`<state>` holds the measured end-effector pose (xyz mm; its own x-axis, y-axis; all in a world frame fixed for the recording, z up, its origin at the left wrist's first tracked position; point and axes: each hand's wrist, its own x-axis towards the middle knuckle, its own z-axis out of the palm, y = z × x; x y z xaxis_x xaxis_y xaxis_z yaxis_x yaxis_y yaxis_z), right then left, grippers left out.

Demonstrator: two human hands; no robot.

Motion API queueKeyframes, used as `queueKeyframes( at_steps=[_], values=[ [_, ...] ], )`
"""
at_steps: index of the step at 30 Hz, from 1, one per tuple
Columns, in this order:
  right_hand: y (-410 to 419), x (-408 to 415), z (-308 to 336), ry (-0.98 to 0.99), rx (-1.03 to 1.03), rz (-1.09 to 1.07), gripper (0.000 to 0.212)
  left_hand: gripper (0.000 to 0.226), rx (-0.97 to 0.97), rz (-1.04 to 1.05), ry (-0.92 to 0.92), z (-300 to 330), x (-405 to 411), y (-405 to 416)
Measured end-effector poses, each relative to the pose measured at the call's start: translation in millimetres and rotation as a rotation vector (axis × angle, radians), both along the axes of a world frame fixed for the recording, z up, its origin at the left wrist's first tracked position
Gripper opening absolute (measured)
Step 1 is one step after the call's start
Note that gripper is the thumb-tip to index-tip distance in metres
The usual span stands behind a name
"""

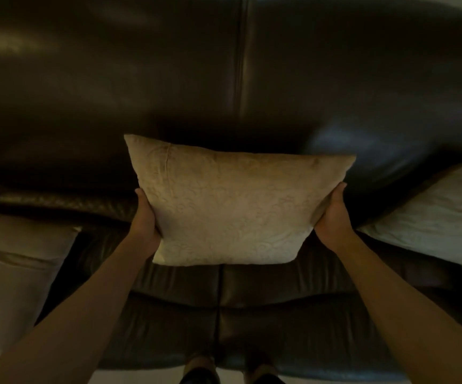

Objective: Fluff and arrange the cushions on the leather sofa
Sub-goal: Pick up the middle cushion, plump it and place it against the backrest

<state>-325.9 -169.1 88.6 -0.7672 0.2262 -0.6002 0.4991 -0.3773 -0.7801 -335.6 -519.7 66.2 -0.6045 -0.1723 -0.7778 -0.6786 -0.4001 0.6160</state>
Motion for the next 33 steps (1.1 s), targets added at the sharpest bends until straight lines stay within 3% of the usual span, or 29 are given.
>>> queueKeyframes(
  at_steps=[9,15,20,24,33],
  values=[
    [-13.5,-10.3,-34.9,0.001,-0.01,-0.025,0.065,0.078,-0.01,-0.018,-0.008,-50.4,-19.8,-7.6],
    [-18.9,-13.3,-36.9,-0.053,0.061,-0.004,0.058,0.065,0.099,-0.042,-0.021,-56.3,-25.7,-14.6],
    [-16.6,-6.0,-34.4,-0.067,0.158,0.021,0.06,0.086,0.028,-0.041,-0.084,-66.4,-21.8,-32.7],
    [-18.7,5.2,-25.6,-0.067,0.243,0.027,0.032,0.052,-0.086,-0.108,-0.027,-50.0,-10.6,-34.3],
    [-46.2,56.5,8.7,-0.036,0.525,0.19,0.039,0.043,-0.178,-0.257,0.184,8.1,37.3,-28.9]
  ],
)
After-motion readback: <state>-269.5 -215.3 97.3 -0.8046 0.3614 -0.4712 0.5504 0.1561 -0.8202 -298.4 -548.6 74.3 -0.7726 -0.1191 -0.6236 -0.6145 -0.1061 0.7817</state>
